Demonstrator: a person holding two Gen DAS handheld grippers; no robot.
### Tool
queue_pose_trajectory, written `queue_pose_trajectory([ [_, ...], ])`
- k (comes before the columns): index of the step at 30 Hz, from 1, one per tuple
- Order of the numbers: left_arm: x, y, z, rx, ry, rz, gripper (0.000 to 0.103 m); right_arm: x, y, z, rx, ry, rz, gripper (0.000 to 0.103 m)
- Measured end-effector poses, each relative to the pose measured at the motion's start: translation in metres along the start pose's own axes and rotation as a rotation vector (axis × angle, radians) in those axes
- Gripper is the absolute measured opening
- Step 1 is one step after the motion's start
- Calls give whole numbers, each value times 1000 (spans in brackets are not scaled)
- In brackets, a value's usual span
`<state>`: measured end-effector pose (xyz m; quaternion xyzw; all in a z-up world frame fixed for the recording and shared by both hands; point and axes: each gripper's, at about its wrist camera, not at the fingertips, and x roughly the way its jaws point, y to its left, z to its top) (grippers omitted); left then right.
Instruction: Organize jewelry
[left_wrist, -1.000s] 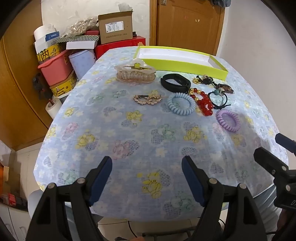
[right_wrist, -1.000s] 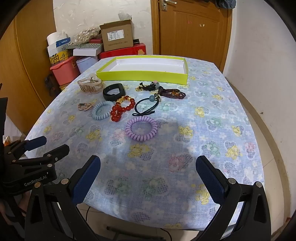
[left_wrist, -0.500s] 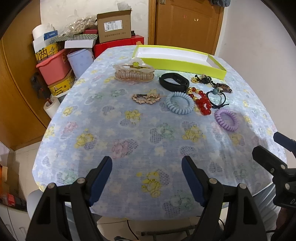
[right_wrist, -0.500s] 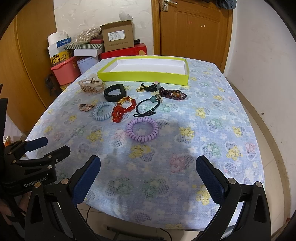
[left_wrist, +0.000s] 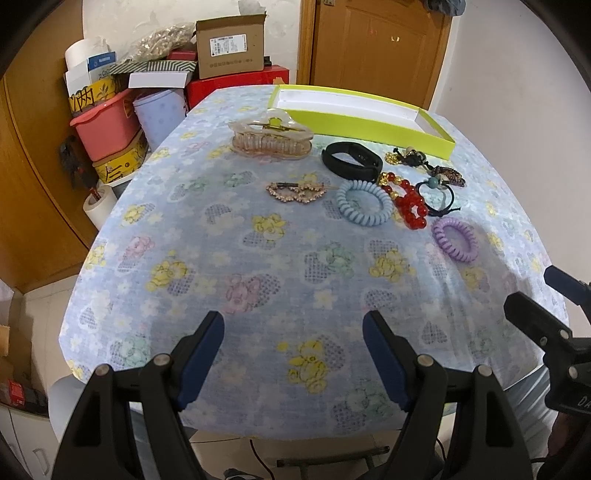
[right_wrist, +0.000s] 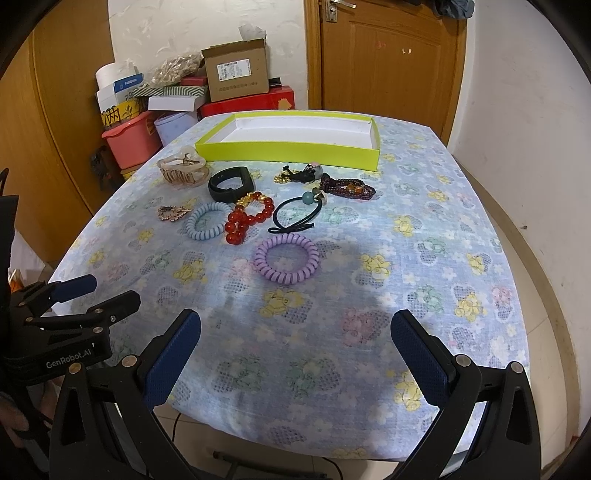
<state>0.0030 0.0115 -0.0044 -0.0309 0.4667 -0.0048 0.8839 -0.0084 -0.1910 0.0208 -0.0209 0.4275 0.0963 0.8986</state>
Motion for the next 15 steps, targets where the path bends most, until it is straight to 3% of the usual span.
queue_pose_trajectory([
  [15,-2,-4,1,18,-12,9,79,2,0,-1,1,-1,1,103],
])
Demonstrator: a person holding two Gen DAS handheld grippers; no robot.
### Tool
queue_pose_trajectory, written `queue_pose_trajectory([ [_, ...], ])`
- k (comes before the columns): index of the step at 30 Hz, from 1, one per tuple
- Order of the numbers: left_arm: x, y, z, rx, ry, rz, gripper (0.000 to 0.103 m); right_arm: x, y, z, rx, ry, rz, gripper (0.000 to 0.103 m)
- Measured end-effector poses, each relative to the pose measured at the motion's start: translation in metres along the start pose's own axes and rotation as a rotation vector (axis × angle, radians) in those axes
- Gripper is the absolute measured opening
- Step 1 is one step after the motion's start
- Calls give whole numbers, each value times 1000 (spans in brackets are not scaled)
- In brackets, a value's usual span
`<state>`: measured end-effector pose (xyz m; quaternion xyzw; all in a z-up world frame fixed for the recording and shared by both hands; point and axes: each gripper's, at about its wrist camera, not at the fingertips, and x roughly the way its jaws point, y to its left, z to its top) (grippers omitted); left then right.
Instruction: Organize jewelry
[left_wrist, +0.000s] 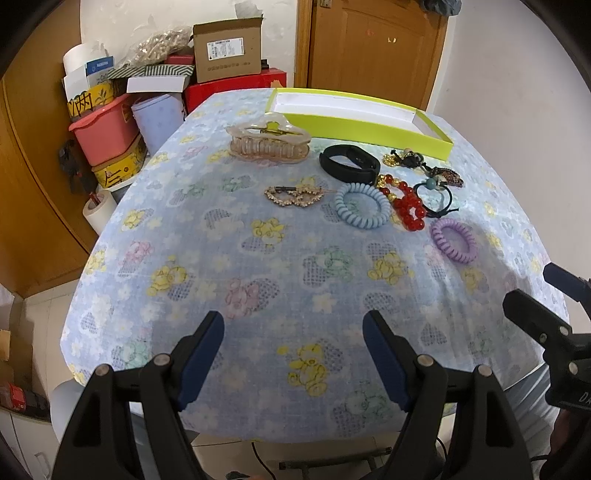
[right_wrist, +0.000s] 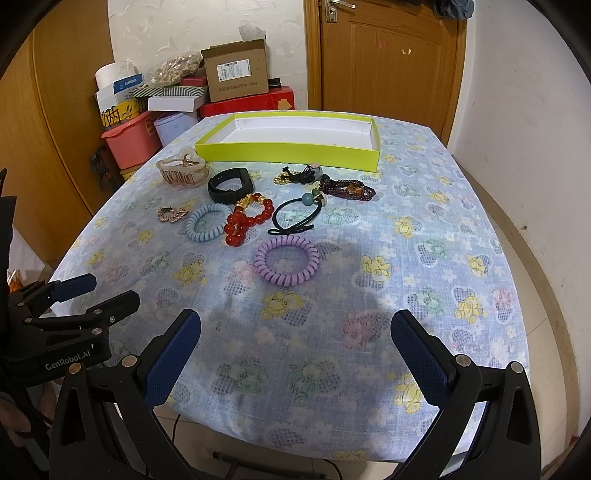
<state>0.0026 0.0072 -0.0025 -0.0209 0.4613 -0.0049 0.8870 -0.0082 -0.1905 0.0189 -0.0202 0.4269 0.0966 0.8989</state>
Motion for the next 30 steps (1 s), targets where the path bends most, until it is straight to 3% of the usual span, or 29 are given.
queue_pose_trajectory([
  [30,-1,1,-3,-4,4,-6,79,-1,-4,-1,4,-4,-1,103],
])
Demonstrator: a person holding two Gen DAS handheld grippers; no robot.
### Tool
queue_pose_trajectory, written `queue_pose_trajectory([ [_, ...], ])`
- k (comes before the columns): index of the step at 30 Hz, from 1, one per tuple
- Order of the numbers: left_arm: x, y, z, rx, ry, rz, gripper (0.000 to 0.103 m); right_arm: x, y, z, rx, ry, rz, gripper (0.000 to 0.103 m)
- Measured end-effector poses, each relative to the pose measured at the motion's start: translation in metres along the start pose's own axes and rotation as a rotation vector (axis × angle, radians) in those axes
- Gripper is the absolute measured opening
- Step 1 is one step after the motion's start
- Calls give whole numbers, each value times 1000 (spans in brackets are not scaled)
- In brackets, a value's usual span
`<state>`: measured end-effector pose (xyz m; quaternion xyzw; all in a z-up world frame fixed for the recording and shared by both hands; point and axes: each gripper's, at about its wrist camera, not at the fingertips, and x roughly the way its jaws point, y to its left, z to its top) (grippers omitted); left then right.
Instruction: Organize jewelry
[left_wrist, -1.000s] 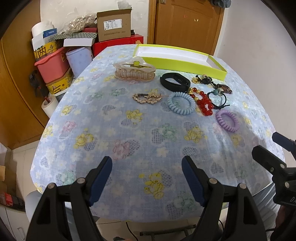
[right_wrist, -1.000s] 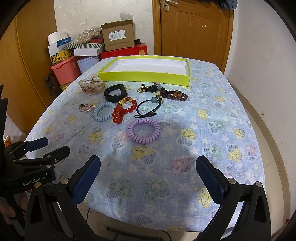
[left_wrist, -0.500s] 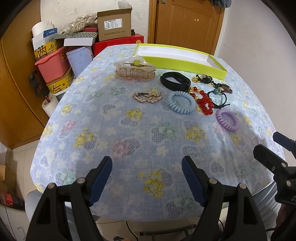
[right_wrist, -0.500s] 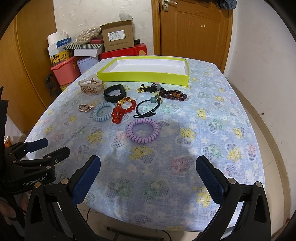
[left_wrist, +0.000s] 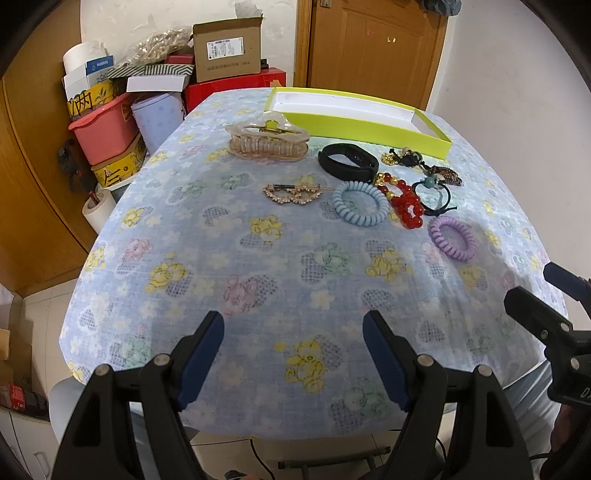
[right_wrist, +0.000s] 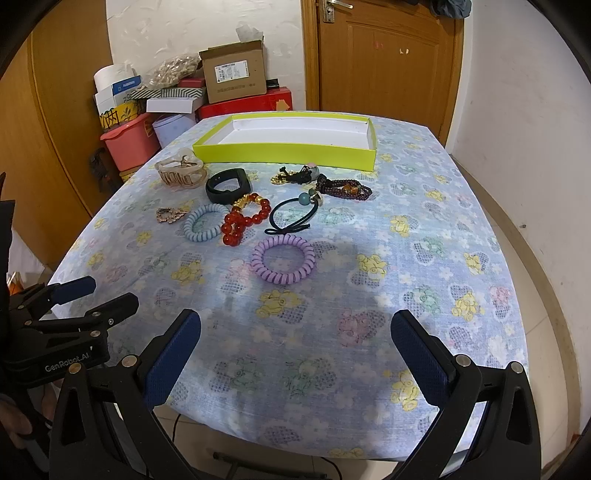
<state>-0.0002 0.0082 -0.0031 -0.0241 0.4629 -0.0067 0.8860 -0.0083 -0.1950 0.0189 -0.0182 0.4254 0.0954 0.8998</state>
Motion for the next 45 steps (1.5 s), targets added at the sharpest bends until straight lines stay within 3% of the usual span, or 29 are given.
queue_pose_trajectory([
  [21,5,1,2,1,12,-14,79,0,0,1,-2,-5,0,103],
  [33,10,6,11,-10,-6,-27,74,9,2,9,-21,-8,25,102],
  [36,15,6,16,-16,-1,-51,74,13,3,11,-25,-2,27,97],
  [38,18,7,18,-18,4,-58,74,15,3,12,-31,2,22,87],
  [45,27,19,41,-50,-21,-77,70,27,-3,24,-29,17,41,76],
])
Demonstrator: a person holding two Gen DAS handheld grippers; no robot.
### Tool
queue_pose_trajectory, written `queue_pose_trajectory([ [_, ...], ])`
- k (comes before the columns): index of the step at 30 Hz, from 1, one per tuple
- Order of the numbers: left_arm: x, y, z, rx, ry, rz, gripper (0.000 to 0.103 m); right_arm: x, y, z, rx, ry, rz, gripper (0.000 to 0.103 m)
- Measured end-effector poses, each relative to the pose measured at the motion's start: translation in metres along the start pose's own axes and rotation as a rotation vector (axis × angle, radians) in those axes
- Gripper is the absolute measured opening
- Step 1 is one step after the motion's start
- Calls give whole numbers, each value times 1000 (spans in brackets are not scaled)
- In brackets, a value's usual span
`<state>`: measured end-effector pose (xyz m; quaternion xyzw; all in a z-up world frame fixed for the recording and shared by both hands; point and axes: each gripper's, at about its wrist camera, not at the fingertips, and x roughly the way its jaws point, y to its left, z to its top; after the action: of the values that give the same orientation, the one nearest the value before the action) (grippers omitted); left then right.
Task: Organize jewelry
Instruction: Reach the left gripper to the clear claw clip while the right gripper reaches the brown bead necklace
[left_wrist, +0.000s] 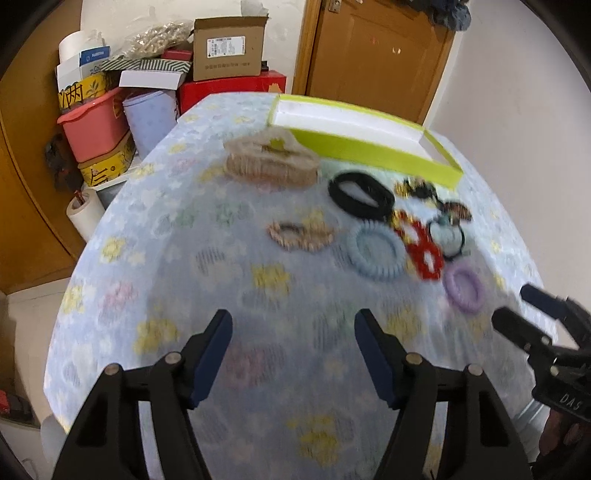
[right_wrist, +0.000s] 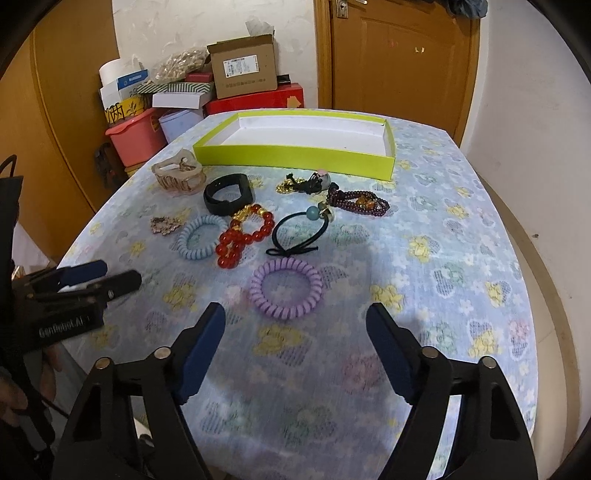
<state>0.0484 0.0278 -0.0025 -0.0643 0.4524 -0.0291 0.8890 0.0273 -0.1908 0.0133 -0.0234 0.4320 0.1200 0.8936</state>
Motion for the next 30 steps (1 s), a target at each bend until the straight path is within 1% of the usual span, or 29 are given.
queue_pose_trajectory([
  [2,2,5,11,-16,-12,-12,70,4,-3,4,2,3,10,72],
  [6,9,13,32,-40,-38,-15,70,11,-9,14,5,5,26,71],
  [12,27,22,64,-86,-26,-48,70,21,-19,30,14,-1,17,70],
  [17,40,30,85,-129,-26,-43,70,27,-27,43,20,-12,7,70],
  [21,51,35,98,-165,-20,-26,66,33,-35,53,25,-19,-7,69],
  [26,55,32,108,-193,-22,-33,66,42,-45,61,36,-17,-21,69],
  [30,65,24,115,-200,-4,-31,66,50,-49,63,48,-8,-24,69],
])
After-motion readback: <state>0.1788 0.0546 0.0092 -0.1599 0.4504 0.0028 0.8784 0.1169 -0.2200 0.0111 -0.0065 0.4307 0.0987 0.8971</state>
